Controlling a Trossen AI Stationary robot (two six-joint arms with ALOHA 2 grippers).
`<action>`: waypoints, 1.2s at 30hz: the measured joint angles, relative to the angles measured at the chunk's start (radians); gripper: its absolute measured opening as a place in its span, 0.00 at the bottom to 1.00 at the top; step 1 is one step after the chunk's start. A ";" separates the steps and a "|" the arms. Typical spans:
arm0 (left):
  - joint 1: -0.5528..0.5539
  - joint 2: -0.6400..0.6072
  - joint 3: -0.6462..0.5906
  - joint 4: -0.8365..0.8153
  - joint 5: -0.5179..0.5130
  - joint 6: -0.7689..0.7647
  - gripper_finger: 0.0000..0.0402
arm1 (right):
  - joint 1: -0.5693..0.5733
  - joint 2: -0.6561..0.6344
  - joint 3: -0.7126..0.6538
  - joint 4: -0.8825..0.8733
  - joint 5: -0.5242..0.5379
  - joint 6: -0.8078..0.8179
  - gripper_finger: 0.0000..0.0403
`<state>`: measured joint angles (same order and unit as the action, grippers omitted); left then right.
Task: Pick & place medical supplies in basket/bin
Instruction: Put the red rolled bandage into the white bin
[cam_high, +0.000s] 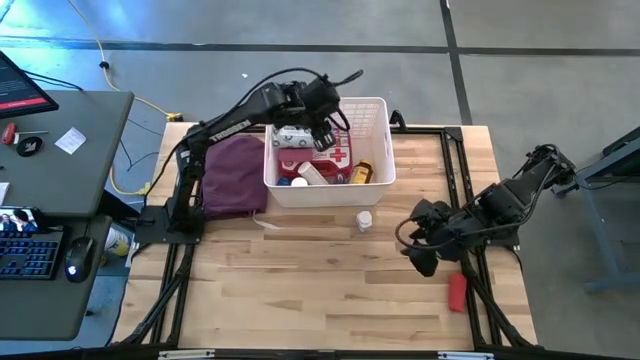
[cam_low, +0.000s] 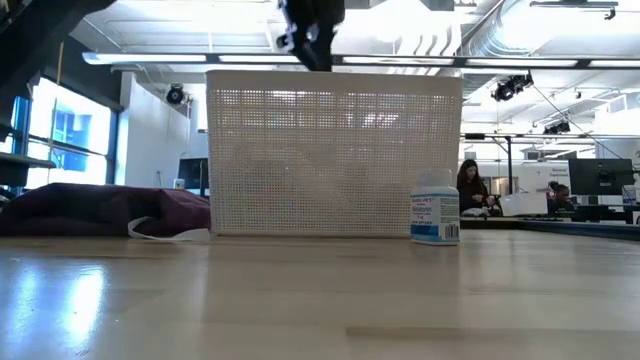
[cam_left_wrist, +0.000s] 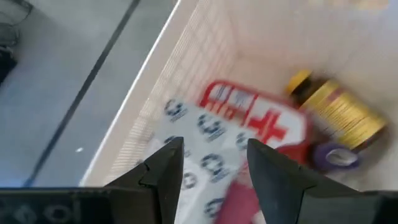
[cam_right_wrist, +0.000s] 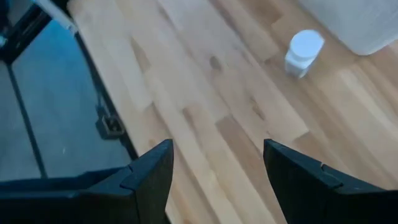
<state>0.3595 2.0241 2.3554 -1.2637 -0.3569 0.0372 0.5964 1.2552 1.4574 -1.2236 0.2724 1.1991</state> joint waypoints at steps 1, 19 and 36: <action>-0.019 -0.017 -0.016 0.021 0.001 -0.028 0.52 | 0.012 0.000 0.000 -0.001 -0.003 -0.001 0.59; -0.452 -0.078 0.000 -0.004 0.251 -0.574 0.52 | 0.117 0.126 0.000 -0.113 -0.163 -0.400 0.59; -0.863 -0.075 0.000 0.063 -0.090 -1.037 0.52 | 0.210 0.228 -0.200 -0.065 -0.577 -0.938 0.59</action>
<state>-0.5034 1.9491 2.3554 -1.2007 -0.4471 -1.0000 0.8061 1.4829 1.2577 -1.2883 -0.3051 0.2609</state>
